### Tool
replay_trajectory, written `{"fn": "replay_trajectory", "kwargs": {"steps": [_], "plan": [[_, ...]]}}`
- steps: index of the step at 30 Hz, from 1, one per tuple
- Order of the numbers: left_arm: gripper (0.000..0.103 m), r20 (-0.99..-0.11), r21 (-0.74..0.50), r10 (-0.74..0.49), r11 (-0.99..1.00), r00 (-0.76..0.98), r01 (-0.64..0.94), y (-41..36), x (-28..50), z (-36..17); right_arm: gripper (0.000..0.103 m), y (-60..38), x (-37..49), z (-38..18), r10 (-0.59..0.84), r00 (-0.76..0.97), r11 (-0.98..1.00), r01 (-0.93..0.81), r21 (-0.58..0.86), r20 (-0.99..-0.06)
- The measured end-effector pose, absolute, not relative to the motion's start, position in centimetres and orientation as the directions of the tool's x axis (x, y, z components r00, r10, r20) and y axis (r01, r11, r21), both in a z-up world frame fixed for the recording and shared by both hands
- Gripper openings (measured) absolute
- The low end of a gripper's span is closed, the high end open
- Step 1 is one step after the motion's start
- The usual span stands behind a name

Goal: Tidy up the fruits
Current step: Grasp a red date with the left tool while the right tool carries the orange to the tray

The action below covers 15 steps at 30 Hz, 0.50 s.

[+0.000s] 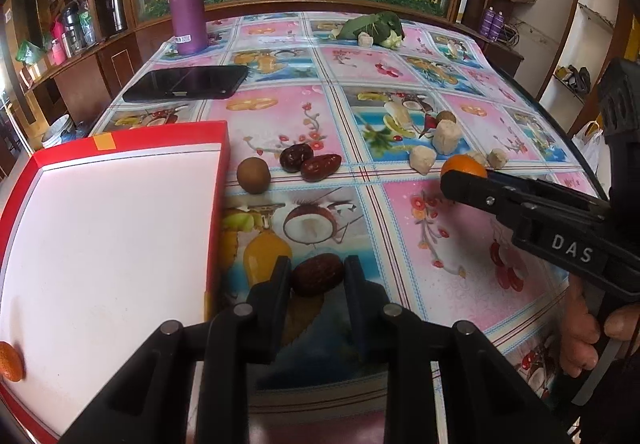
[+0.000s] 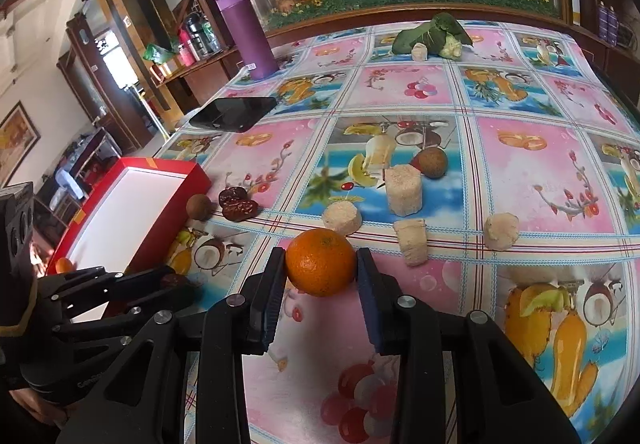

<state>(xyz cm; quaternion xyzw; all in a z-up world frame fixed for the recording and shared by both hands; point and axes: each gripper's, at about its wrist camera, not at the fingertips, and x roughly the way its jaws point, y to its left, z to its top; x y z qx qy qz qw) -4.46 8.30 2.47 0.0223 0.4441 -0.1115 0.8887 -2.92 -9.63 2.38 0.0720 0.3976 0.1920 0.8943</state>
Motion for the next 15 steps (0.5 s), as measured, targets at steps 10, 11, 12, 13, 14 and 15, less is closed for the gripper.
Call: {"fn": "replay_trajectory", "kwargs": {"steps": [10,11,12,13,14,15], "plan": [[0.029,-0.702,-0.055,-0.115,0.993,0.703,0.108,13.9,-7.7,7.1,0.034,-6.9,-3.7,3.6,0.483,0.625,0.875,-0.358,0.325,-0.613],[0.029,-0.699,-0.051,-0.098,0.995,0.708,0.087,14.8,-7.6,7.2,0.034,-6.1,-3.8,3.8,0.497,0.623,0.867,-0.372,0.331,-0.604],[0.029,-0.698,-0.048,-0.079,0.997,0.712,0.063,15.7,-7.6,7.2,0.033,-5.0,-4.0,4.0,0.513,0.621,0.858,-0.39,0.334,-0.593],[0.029,-0.696,-0.046,-0.059,0.998,0.716,0.038,16.6,-7.5,7.2,0.033,-3.8,-4.1,4.2,0.531,0.615,0.847,-0.409,0.34,-0.583],[0.029,-0.695,-0.043,-0.04,0.999,0.718,0.014,17.4,-7.5,7.2,0.033,-2.6,-4.3,4.4,0.554,0.604,0.832,-0.43,0.351,-0.573],[0.029,-0.696,-0.037,-0.019,0.999,0.718,-0.01,18.3,-7.4,7.0,0.033,-1.4,-4.5,4.6,0.576,0.593,0.816,-0.451,0.361,-0.563]]}}
